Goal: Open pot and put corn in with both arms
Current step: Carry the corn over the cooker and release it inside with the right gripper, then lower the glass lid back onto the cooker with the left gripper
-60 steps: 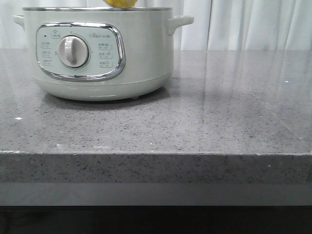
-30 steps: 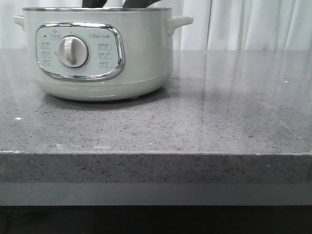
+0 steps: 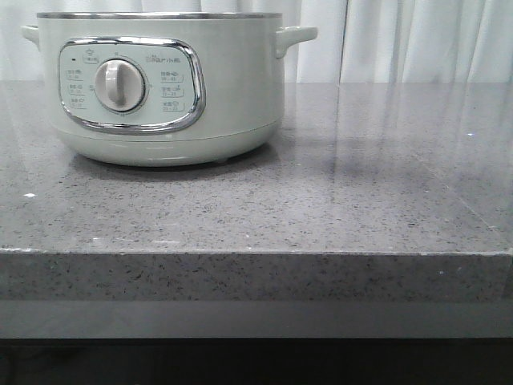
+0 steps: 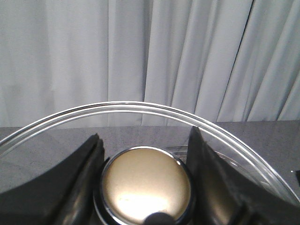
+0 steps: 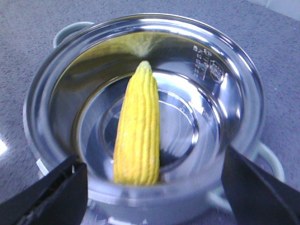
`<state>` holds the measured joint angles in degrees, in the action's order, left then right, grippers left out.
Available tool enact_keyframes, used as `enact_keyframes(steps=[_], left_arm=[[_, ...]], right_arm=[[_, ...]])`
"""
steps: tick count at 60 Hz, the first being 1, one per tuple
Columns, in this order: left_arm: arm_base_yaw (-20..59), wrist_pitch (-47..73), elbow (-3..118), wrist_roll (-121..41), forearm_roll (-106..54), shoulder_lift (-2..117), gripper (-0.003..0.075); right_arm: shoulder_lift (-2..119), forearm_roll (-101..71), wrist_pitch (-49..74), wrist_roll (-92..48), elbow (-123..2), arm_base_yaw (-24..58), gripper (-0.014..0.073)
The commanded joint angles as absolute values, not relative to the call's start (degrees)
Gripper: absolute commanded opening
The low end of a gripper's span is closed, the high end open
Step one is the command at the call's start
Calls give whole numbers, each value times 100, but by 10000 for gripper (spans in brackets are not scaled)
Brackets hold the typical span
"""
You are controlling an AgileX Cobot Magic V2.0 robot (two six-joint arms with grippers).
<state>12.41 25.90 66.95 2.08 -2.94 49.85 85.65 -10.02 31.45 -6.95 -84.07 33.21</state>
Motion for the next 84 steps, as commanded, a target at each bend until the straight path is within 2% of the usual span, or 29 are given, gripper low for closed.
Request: enact_keyframes(steps=[1, 20, 36, 58, 68, 84], left_arm=[[1233, 1751, 6922, 234, -330, 4917, 207], [1233, 1715, 6922, 234, -434, 5170, 207], [1395, 1658, 6922, 234, -568, 5531, 207], [2506, 526, 6922, -105, -568, 6506, 207], [2662, 0, 7038, -105, -568, 7023, 207], [2662, 106, 7695, -105, -618, 7873, 207]], right_arm=[[7623, -1001, 2393, -704, -7801, 3300, 594], [5552, -1026, 2207, -704, -5871, 3300, 594], [4396, -1047, 2219, -704, -5045, 3300, 594], [4309, -1047, 2315, -704, -5003, 3300, 594], [4309, -1047, 2315, -704, -5003, 3300, 594], [4309, -1047, 2315, -704, -5003, 3300, 594]])
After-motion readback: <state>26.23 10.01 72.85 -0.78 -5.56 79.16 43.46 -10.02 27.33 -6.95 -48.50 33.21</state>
